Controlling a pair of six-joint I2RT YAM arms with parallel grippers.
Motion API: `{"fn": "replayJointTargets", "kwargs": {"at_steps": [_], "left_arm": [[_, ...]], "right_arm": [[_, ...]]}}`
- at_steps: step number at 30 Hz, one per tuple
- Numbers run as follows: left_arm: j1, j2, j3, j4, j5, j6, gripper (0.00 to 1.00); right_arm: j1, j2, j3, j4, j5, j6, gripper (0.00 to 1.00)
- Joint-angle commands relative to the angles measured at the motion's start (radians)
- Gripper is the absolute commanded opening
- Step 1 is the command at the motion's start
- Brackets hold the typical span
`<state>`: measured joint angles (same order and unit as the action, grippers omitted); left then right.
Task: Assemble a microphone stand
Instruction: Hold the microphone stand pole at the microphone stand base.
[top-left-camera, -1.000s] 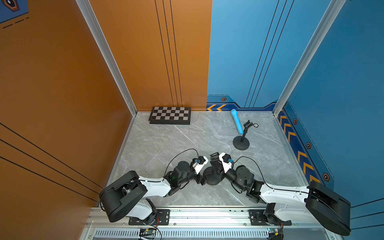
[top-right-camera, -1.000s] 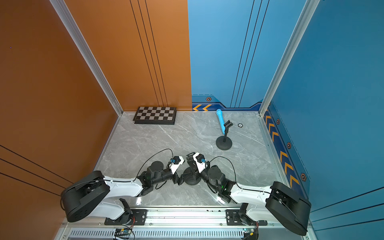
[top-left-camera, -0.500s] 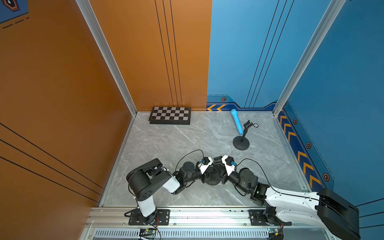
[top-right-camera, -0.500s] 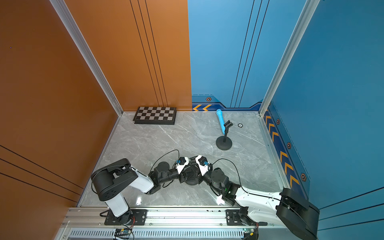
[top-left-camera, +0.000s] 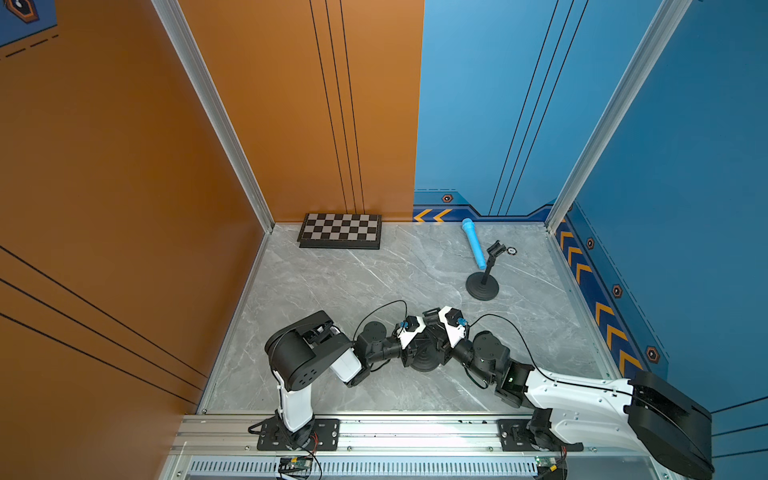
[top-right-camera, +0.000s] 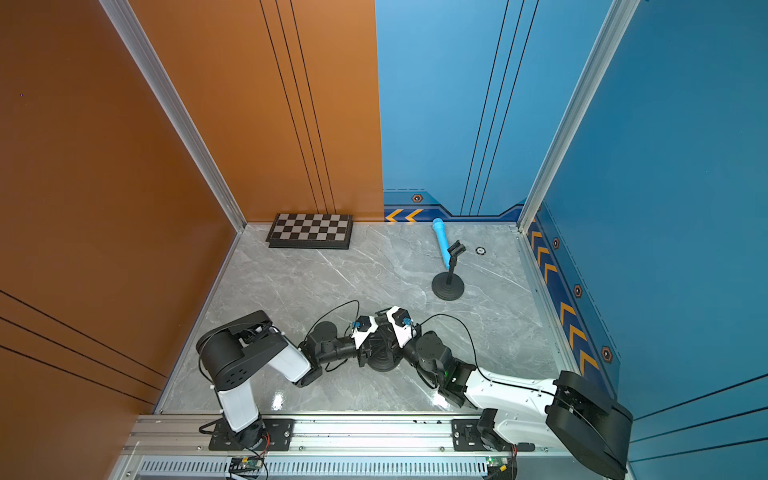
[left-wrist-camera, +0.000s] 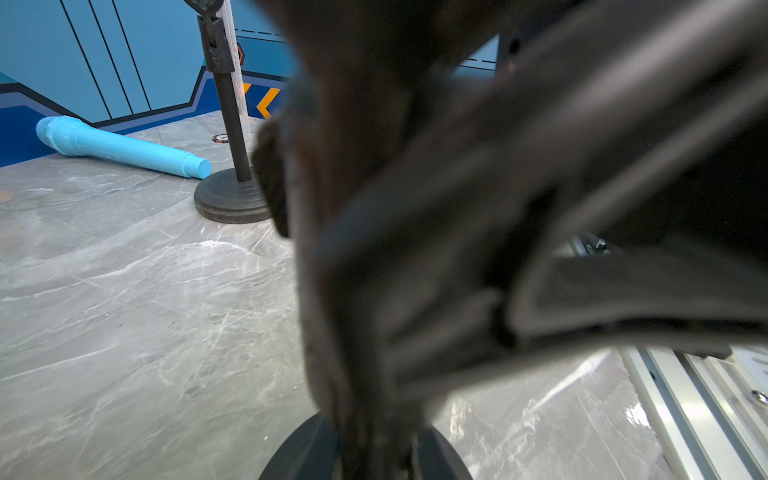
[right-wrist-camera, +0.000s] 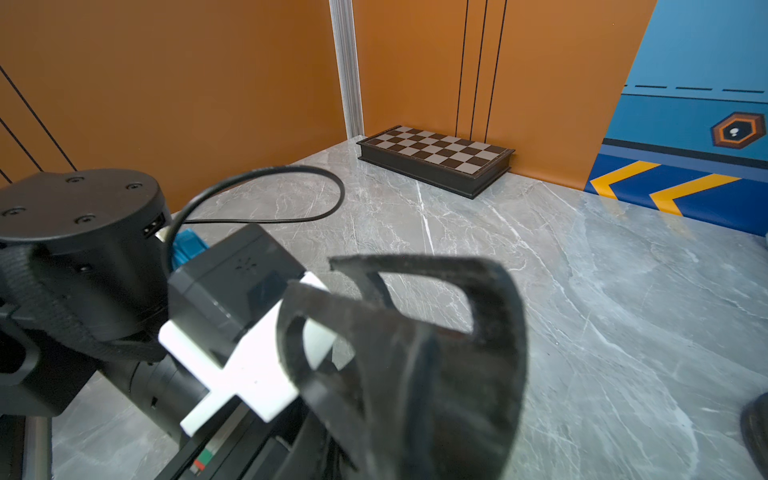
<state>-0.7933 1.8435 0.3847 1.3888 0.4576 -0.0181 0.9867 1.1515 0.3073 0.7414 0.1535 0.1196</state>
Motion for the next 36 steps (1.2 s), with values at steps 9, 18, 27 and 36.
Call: {"fn": "replayJointTargets", "kwargs": {"at_steps": [9,18,27,36], "left_arm": [[0.066,0.026,-0.055,0.021,-0.009,0.093,0.03],[0.095,0.041,-0.067,0.022,0.022,0.097,0.03],[0.097,0.068,-0.061,0.021,0.048,0.105,0.04],[0.109,0.075,-0.066,0.022,0.049,0.100,0.04]], "right_arm": [[0.017,0.093,0.046,-0.268,-0.179,-0.066,0.00],[-0.007,0.090,0.083,-0.318,-0.268,-0.095,0.13],[-0.197,0.096,0.245,-0.589,-0.692,-0.241,0.42],[-0.255,0.138,0.309,-0.553,-0.775,-0.253,0.43]]}}
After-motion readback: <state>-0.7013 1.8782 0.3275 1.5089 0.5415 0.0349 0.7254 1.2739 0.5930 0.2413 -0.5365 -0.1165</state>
